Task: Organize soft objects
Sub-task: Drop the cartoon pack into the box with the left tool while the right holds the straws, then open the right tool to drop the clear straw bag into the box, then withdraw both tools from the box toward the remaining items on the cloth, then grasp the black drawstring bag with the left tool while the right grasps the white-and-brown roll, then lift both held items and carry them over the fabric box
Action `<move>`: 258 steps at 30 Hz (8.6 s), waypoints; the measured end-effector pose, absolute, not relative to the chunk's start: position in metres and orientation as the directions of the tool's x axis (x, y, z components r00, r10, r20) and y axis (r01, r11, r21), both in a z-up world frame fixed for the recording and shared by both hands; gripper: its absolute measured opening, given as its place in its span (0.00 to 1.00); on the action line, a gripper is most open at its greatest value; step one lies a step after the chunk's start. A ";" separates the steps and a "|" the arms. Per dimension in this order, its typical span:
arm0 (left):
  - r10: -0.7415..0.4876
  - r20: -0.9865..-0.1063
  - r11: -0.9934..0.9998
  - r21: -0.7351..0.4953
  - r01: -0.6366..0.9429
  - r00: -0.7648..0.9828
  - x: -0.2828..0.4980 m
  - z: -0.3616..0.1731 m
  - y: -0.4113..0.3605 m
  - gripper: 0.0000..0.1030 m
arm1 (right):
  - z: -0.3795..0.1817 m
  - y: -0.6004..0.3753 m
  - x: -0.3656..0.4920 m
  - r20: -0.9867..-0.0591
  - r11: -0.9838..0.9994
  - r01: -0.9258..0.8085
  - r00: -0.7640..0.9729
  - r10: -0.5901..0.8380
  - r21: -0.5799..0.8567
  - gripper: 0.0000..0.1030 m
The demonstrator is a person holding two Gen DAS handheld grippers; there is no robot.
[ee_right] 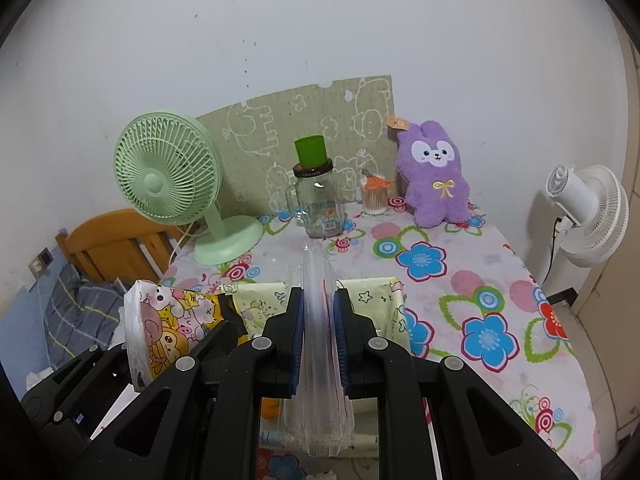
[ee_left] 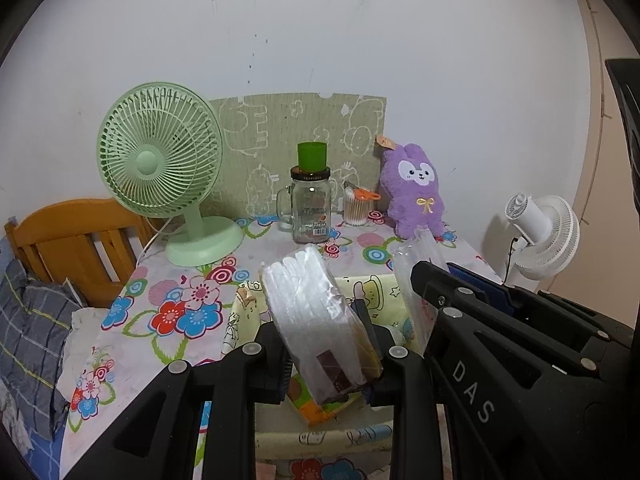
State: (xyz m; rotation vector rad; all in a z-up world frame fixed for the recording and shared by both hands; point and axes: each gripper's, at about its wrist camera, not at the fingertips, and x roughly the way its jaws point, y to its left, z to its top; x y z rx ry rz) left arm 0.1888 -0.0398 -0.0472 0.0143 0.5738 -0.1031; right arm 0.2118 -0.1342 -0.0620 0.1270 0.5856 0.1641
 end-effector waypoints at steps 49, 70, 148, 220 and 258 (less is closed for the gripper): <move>-0.018 -0.652 0.999 0.012 0.035 0.758 0.226 -0.087 -0.019 0.74 | -0.105 -0.106 0.259 -0.634 0.976 -0.171 0.742 0.218 0.135 0.42; -0.051 -0.582 0.999 -0.027 0.043 0.812 0.157 -0.052 -0.016 0.94 | -0.060 -0.113 0.177 -0.528 0.985 -0.134 0.831 0.173 0.112 0.93; -0.102 -0.651 0.995 -0.060 0.083 0.752 0.032 -0.164 -0.046 0.95 | -0.171 -0.146 0.044 -0.602 0.989 -0.126 0.785 0.150 0.082 0.97; -0.129 -0.693 0.991 -0.075 0.107 0.709 0.062 -0.154 -0.043 0.51 | -0.175 -0.138 0.087 -0.695 0.983 -0.122 0.696 0.183 0.137 0.25; -0.175 -0.508 0.984 -0.063 0.167 0.843 0.015 -0.044 -0.043 0.50 | -0.054 -0.139 0.026 -0.496 0.988 -0.123 0.855 0.154 0.094 0.25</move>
